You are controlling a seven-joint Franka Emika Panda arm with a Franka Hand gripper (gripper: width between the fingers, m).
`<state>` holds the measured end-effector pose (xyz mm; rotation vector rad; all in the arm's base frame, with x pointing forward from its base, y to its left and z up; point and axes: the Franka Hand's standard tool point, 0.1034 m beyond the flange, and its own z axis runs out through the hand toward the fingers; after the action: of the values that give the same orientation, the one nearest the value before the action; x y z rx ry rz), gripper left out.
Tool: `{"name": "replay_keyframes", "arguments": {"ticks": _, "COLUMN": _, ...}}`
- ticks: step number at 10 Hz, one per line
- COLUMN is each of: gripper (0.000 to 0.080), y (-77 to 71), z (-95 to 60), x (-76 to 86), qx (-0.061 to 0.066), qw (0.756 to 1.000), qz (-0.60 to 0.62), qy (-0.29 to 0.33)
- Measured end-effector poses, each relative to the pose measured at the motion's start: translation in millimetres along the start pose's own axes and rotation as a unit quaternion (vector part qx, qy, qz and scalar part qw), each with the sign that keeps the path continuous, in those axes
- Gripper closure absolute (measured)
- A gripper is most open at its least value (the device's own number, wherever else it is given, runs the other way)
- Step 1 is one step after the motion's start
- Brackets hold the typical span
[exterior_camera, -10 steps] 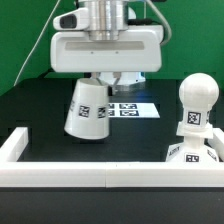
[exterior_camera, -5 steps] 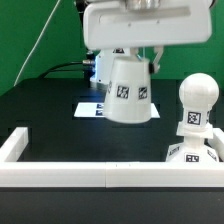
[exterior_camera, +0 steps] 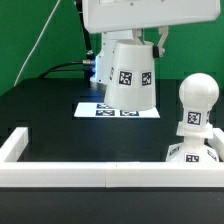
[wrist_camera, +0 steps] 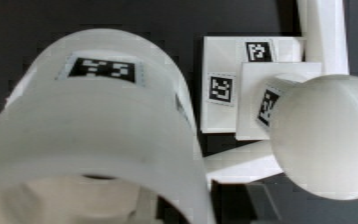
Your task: Assemble lamp
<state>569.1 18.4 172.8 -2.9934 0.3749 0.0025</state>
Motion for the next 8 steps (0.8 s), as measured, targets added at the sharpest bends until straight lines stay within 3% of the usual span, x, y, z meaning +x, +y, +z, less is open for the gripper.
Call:
{"name": "replay_keyframes", "arguments": {"ticks": 1, "gripper": 0.0755, "y": -1.9, "z": -7.0, "x": -1.2, "qx": 0.003, "qw": 1.0, "qz": 0.002, "qy": -0.004}}
{"name": "replay_keyframes", "arguments": {"ticks": 5, "gripper": 0.0755, "y": -45.6, "z": -55.8, "x": 7.2, "qx": 0.015, "qw": 0.999, "qz": 0.035, "qy": -0.012}}
{"name": "replay_keyframes", "arguments": {"ticks": 8, "gripper": 0.0755, "y": -80.0, "z": -64.0, "x": 16.7, "qx": 0.017, "qw": 0.998, "qz": 0.054, "qy": -0.009}}
